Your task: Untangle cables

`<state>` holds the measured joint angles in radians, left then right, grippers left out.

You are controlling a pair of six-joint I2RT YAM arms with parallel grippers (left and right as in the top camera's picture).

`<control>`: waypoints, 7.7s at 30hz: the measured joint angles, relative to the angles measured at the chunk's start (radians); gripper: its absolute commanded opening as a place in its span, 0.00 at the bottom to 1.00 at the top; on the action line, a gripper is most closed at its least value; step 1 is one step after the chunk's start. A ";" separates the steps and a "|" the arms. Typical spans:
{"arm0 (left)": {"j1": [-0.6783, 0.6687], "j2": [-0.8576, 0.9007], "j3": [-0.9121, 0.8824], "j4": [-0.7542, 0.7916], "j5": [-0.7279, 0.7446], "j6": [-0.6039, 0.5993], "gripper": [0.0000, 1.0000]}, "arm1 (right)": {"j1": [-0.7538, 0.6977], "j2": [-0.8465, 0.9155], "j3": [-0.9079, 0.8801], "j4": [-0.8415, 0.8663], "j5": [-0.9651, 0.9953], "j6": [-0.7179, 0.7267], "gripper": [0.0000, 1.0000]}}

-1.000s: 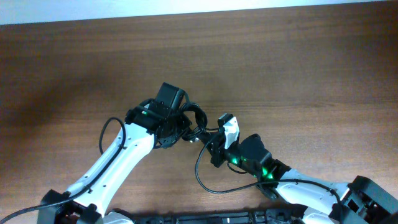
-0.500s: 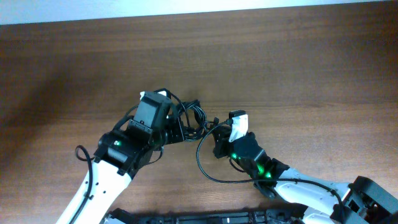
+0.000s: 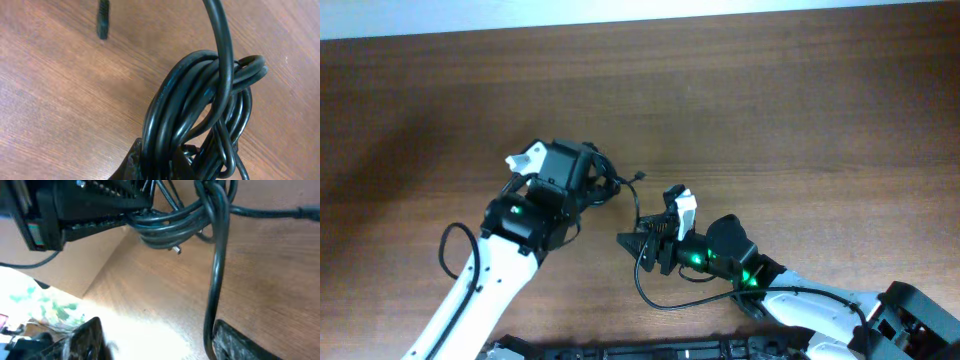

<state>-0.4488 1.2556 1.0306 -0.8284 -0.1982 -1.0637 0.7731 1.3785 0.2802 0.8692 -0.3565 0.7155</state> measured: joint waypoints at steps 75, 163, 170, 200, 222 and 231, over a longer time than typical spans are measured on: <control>0.227 0.058 0.000 0.134 0.925 1.239 0.02 | -0.319 -0.061 0.024 -0.024 -0.260 -0.008 0.29; 0.138 0.126 -0.015 0.120 1.004 1.254 0.00 | -0.311 -0.042 0.125 -0.342 0.397 -0.266 0.66; 0.305 0.126 -0.015 0.076 1.036 1.285 0.00 | -0.481 -0.037 0.127 -0.452 0.502 -0.216 0.72; 0.362 0.126 -0.015 0.073 0.715 1.238 0.00 | -0.117 -0.026 0.126 -0.124 0.157 0.637 1.00; 0.084 0.126 -0.019 0.071 0.542 1.185 0.00 | -0.094 0.118 0.183 -0.119 0.366 0.581 0.04; 0.152 0.124 -0.022 0.186 0.408 0.805 0.99 | -0.132 0.119 0.172 -0.142 0.330 0.349 0.04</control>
<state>-0.2970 1.3800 1.0088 -0.6426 0.2100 -0.2592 0.6407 1.4971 0.4519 0.7273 -0.0261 1.0645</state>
